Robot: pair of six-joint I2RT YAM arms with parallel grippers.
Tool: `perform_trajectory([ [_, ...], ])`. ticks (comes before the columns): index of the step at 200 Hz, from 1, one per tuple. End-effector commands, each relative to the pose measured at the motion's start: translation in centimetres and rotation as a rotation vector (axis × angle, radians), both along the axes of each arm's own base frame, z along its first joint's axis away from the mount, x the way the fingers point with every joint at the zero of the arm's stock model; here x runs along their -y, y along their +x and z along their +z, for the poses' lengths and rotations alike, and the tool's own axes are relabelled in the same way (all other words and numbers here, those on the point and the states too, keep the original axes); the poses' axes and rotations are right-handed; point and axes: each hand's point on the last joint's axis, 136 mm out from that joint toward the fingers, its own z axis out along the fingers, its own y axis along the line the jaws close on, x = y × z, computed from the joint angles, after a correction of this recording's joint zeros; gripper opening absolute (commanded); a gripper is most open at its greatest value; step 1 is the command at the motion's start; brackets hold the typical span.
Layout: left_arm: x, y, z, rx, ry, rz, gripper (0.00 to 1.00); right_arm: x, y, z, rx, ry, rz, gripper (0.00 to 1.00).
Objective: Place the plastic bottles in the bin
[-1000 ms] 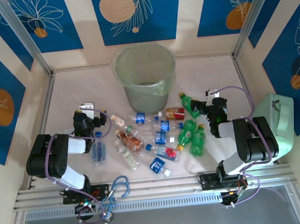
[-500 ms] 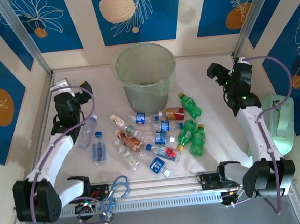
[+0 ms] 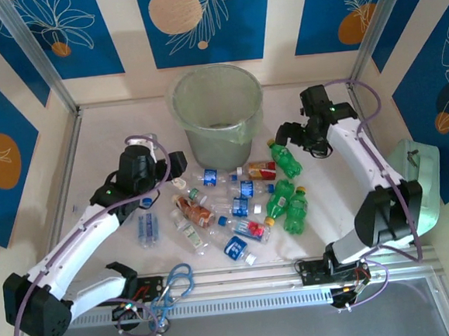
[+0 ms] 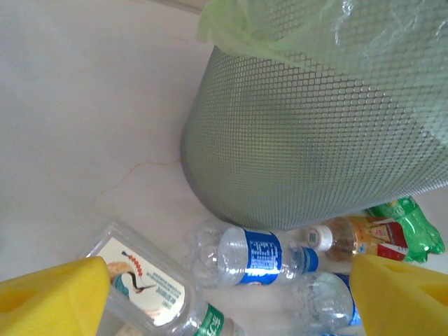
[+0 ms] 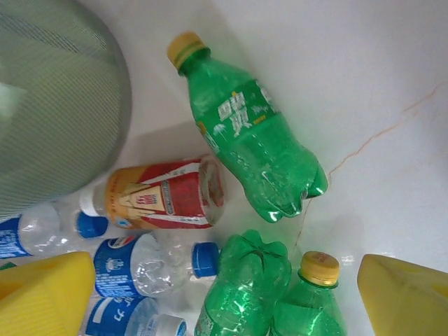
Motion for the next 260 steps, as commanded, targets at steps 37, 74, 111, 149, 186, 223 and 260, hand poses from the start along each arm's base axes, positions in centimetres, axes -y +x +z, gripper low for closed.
perform_trajectory([
  [37,1.4,-0.5,2.6,-0.017,-0.116,-0.033,0.83,-0.4,1.6,-5.3,-0.184,-0.056,0.058,0.97],
  [74,1.8,-0.8,1.8,-0.045,-0.14,-0.046,0.8,-0.3,3.6,-7.9,-0.226,-0.109,0.083,0.95],
  [111,1.9,-0.8,2.1,-0.047,-0.145,-0.052,0.77,-0.4,4.7,-10.2,-0.261,-0.134,0.089,0.94],
  [149,2.1,-0.7,2.5,-0.042,-0.135,-0.066,0.77,-0.7,4.9,-12.2,-0.293,-0.144,0.1,0.94],
  [186,2.4,-0.7,2.5,-0.047,-0.15,-0.075,0.75,-0.1,4.8,-13.7,-0.313,-0.122,0.057,0.87],
  [223,2.4,-0.8,2.6,-0.043,-0.152,-0.073,0.75,0.6,4.7,-14.0,-0.31,-0.068,-0.006,0.77],
  [260,2.5,-0.6,3.0,-0.036,-0.169,-0.071,0.75,1.5,4.7,-13.3,-0.286,-0.017,-0.076,0.65],
])
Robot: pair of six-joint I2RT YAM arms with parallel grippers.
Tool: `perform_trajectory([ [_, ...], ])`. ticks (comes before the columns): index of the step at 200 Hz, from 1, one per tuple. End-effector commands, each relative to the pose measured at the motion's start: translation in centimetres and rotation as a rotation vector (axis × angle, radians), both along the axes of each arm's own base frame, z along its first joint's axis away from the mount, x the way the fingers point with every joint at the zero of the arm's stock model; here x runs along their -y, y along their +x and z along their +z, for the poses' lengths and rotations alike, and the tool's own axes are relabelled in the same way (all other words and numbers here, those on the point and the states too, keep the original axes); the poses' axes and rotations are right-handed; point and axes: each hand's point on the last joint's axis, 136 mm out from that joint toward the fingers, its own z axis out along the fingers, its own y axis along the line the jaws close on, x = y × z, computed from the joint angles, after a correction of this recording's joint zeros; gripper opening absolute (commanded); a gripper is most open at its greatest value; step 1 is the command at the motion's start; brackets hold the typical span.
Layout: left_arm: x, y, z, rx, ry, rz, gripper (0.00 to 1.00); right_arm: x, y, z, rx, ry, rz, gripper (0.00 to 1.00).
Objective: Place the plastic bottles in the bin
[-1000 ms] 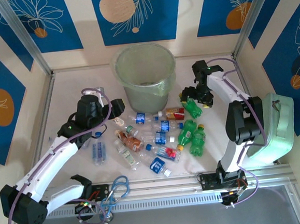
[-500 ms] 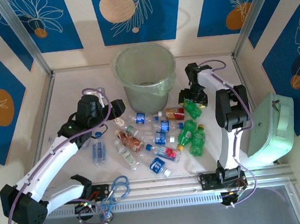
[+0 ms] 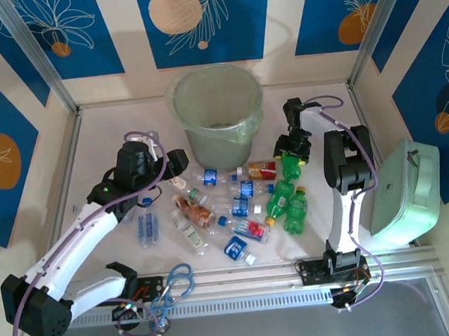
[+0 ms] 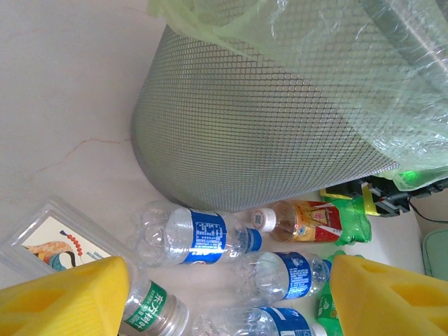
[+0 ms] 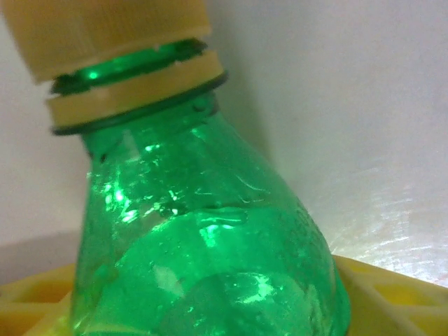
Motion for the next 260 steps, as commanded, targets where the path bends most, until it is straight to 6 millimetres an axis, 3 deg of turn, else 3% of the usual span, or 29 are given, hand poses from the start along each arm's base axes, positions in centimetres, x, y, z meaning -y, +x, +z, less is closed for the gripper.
perform_trajectory([
  [1,0.6,0.2,1.8,0.028,-0.039,-0.015,0.75,0.3,-0.3,1.1,0.025,0.043,-0.062,0.65],
  [37,0.7,0.4,2.9,0.045,-0.046,-0.016,0.75,1.4,-0.2,3.6,0.108,0.1,-0.151,0.59],
  [62,0.8,0.5,4.6,0.078,-0.048,-0.029,0.77,1.8,-0.2,7.1,0.205,0.186,-0.224,0.56],
  [80,1.4,0.6,6.5,0.115,-0.06,-0.06,0.8,1.5,-0.3,11.3,0.319,0.269,-0.249,0.55],
  [105,3.3,0.6,9.9,0.172,-0.11,-0.162,0.85,-0.1,-1.0,19.3,0.507,0.406,-0.242,0.55],
  [132,6.9,-0.2,13.5,0.235,-0.203,-0.337,0.89,-2.8,-3.0,28.0,0.707,0.555,-0.179,0.57],
  [138,7.8,-0.5,14.1,0.251,-0.214,-0.375,0.97,-3.6,-3.5,29.7,0.744,0.591,-0.16,0.58],
  [172,13.0,-2.5,16.6,0.352,-0.25,-0.566,1.0,-8.7,-6.7,36.7,0.871,0.775,-0.007,0.6],
  [213,17.8,-4.9,18.0,0.414,-0.284,-0.738,1.0,-13.5,-9.4,40.4,0.907,0.948,0.121,0.61],
  [260,19.0,-6.9,18.5,0.412,-0.392,-0.837,1.0,-15.8,-9.9,41.8,0.89,1.105,0.143,0.62],
])
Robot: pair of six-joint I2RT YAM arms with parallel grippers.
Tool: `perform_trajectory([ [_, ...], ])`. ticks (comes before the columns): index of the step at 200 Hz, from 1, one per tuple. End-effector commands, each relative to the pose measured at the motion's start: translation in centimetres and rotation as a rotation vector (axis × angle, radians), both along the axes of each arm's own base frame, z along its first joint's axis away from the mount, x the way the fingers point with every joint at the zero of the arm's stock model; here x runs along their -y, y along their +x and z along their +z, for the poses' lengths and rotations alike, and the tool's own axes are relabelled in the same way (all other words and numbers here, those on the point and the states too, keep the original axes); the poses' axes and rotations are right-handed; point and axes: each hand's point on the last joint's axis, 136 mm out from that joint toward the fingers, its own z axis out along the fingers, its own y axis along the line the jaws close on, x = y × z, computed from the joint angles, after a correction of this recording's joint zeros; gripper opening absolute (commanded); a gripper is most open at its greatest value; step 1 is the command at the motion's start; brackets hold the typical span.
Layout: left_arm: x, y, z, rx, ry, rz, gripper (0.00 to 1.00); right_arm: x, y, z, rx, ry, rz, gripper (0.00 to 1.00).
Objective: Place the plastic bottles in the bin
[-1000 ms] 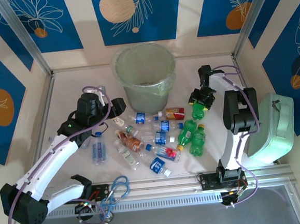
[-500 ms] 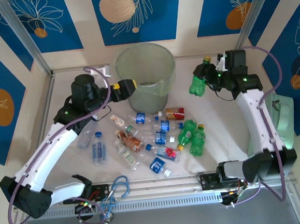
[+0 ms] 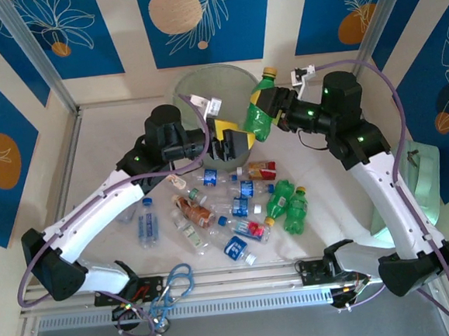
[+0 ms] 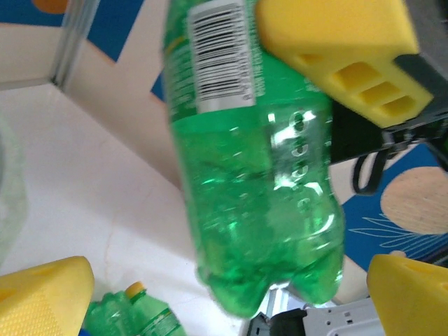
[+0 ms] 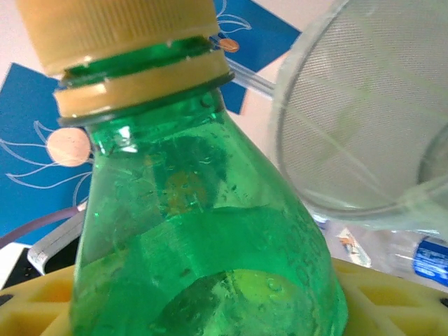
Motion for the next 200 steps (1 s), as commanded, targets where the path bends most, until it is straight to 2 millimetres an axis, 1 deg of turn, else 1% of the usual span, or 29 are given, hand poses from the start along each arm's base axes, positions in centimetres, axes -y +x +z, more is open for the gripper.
perform_trajectory([
  [1,0.4,-1.6,2.3,0.042,-0.09,-0.087,1.0,-1.2,-0.6,1.8,0.022,0.104,0.063,0.62],
  [14,0.4,-1.6,2.2,0.033,-0.106,-0.083,1.0,-1.7,-0.7,2.1,0.025,0.142,0.09,0.62],
  [36,0.2,-1.5,2.9,0.002,-0.174,-0.077,1.0,-2.2,-0.6,2.5,0.029,0.204,0.121,0.63],
  [72,0.4,-1.2,5.0,-0.074,-0.357,-0.111,1.0,-2.6,-0.8,3.4,0.059,0.276,0.153,0.64],
  [92,0.1,-1.0,6.3,-0.111,-0.464,-0.137,0.98,-2.6,-0.8,3.3,0.06,0.29,0.148,0.64],
  [113,-0.1,-0.7,7.1,-0.123,-0.512,-0.152,0.91,-2.6,-0.8,3.2,0.061,0.301,0.148,0.65],
  [142,0.4,-0.6,6.4,-0.134,-0.484,-0.16,0.8,-2.6,-0.8,3.3,0.064,0.317,0.15,0.65],
  [200,0.3,-0.5,5.8,-0.121,-0.456,-0.145,0.63,-2.6,-0.4,3.0,0.057,0.32,0.136,0.66],
])
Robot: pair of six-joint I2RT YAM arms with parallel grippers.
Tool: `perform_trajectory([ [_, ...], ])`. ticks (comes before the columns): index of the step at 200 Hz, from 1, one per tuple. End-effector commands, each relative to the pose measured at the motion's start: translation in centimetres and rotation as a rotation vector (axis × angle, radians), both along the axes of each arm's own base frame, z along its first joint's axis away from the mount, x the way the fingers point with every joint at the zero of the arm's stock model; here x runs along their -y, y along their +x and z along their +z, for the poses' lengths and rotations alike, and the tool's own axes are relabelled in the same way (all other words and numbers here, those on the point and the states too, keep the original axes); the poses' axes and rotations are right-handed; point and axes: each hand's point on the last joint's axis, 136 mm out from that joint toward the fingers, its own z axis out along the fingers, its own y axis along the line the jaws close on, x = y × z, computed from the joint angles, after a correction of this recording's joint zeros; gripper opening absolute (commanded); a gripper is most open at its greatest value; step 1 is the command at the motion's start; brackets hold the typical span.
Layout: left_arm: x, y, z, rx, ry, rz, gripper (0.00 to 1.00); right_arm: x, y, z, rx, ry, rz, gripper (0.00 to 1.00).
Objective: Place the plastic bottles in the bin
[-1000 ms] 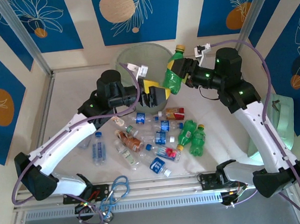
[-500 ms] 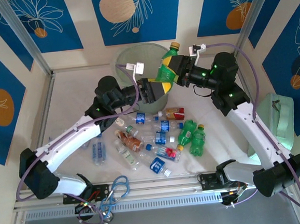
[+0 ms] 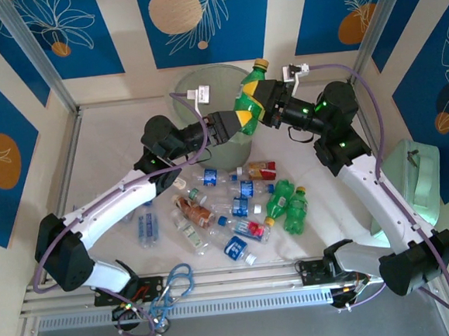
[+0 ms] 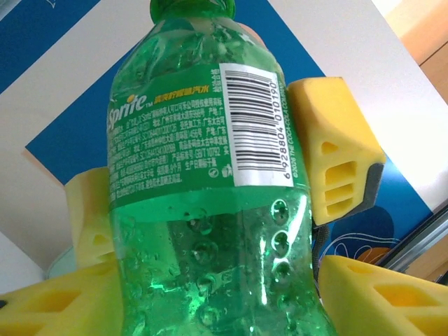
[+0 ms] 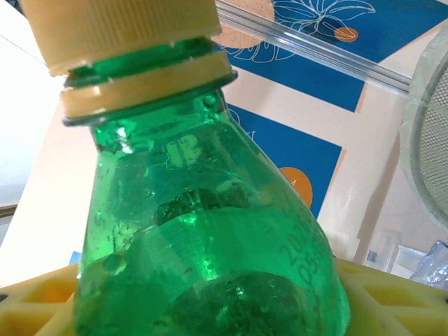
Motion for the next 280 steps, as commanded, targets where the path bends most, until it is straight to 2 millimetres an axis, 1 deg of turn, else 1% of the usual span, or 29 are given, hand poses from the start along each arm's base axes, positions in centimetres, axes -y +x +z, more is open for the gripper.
perform_trajectory([
  [1,-0.5,-1.1,1.2,0.071,-0.026,-0.022,0.63,-0.1,-0.2,-0.2,0.001,0.006,0.0,0.66],
  [16,-0.6,-0.9,1.0,0.072,-0.012,-0.013,0.61,0.0,-0.1,-0.4,-0.007,0.001,-0.007,0.68],
  [40,-0.8,-0.4,0.5,0.067,0.013,0.018,0.58,0.1,0.0,-0.7,-0.024,-0.03,-0.025,0.74],
  [55,-1.2,0.2,0.2,0.059,0.027,0.044,0.58,0.7,0.2,-0.9,-0.038,-0.056,-0.059,0.84],
  [56,-1.2,0.2,0.2,0.06,0.027,0.046,0.58,0.8,0.2,-1.3,-0.052,-0.066,-0.065,0.86],
  [58,-1.3,0.3,0.1,0.059,0.029,0.049,0.58,0.9,0.3,-1.1,-0.047,-0.066,-0.069,0.86],
  [59,-1.3,0.3,0.1,0.059,0.029,0.05,0.58,0.9,0.3,-1.4,-0.059,-0.073,-0.072,0.87],
  [63,-1.5,0.5,0.1,0.058,0.032,0.059,0.58,1.2,0.4,-1.4,-0.061,-0.085,-0.088,0.91],
  [67,-1.6,0.7,0.0,0.056,0.037,0.066,0.58,1.6,0.5,-1.8,-0.082,-0.107,-0.108,0.94],
  [78,-2.1,1.2,-0.3,0.053,0.055,0.091,0.58,3.0,0.8,-2.4,-0.115,-0.158,-0.167,1.0],
  [85,-2.4,1.6,-0.2,0.057,0.071,0.111,0.58,4.4,1.1,-3.4,-0.162,-0.218,-0.236,0.99],
  [87,-2.5,1.8,-0.3,0.053,0.078,0.116,0.58,5.1,1.2,-4.0,-0.189,-0.251,-0.271,0.99],
  [89,-2.6,1.9,-0.3,0.055,0.086,0.125,0.58,5.3,1.3,-4.0,-0.188,-0.258,-0.284,0.99],
  [90,-2.7,2.0,-0.4,0.054,0.092,0.129,0.58,5.9,1.3,-4.6,-0.215,-0.284,-0.309,0.99],
  [95,-3.1,2.4,-0.4,0.058,0.11,0.152,0.58,7.1,1.3,-5.7,-0.262,-0.344,-0.365,0.99],
  [104,-3.7,3.2,-0.4,0.064,0.149,0.198,0.59,9.4,1.2,-7.3,-0.329,-0.439,-0.45,0.99],
  [116,-4.6,4.4,-0.4,0.071,0.22,0.256,0.61,11.8,0.6,-9.1,-0.385,-0.54,-0.53,1.0],
  [119,-4.8,4.7,-0.2,0.078,0.236,0.27,0.61,12.3,0.4,-9.5,-0.393,-0.561,-0.546,1.0],
  [133,-5.8,6.7,-1.0,0.056,0.361,0.345,0.61,14.2,-0.7,-11.3,-0.438,-0.643,-0.597,0.99],
  [147,-7.3,9.2,-2.4,0.003,0.49,0.442,0.61,15.6,-2.0,-13.3,-0.495,-0.731,-0.627,0.98],
  [160,-8.6,11.2,-3.7,-0.05,0.588,0.507,0.6,16.7,-3.5,-15.9,-0.583,-0.828,-0.634,0.97],
  [173,-9.2,12.4,-4.4,-0.062,0.648,0.527,0.6,17.4,-5.0,-18.7,-0.672,-0.921,-0.617,0.96],
  [192,-9.2,13.8,-5.3,-0.061,0.716,0.532,0.61,18.3,-7.3,-22.9,-0.804,-1.053,-0.588,0.95],
  [203,-9.0,14.4,-6.0,-0.064,0.754,0.529,0.61,18.3,-8.5,-25.2,-0.876,-1.107,-0.559,0.92],
  [217,-8.8,14.9,-6.9,-0.078,0.794,0.519,0.61,17.9,-9.7,-27.7,-0.935,-1.157,-0.514,0.91],
  [236,-8.5,15.4,-8.6,-0.109,0.839,0.496,0.61,17.8,-11.2,-30.5,-1.001,-1.239,-0.485,0.91],
  [253,-8.2,15.4,-10.0,-0.131,0.869,0.471,0.61,17.7,-12.0,-32.8,-1.058,-1.26,-0.449,0.89],
  [267,-8.0,15.2,-10.9,-0.141,0.895,0.455,0.61,17.3,-12.3,-34.4,-1.086,-1.258,-0.421,0.88],
  [280,-7.8,15.1,-11.7,-0.146,0.917,0.44,0.63,17.0,-12.4,-35.7,-1.1,-1.257,-0.395,0.87],
])
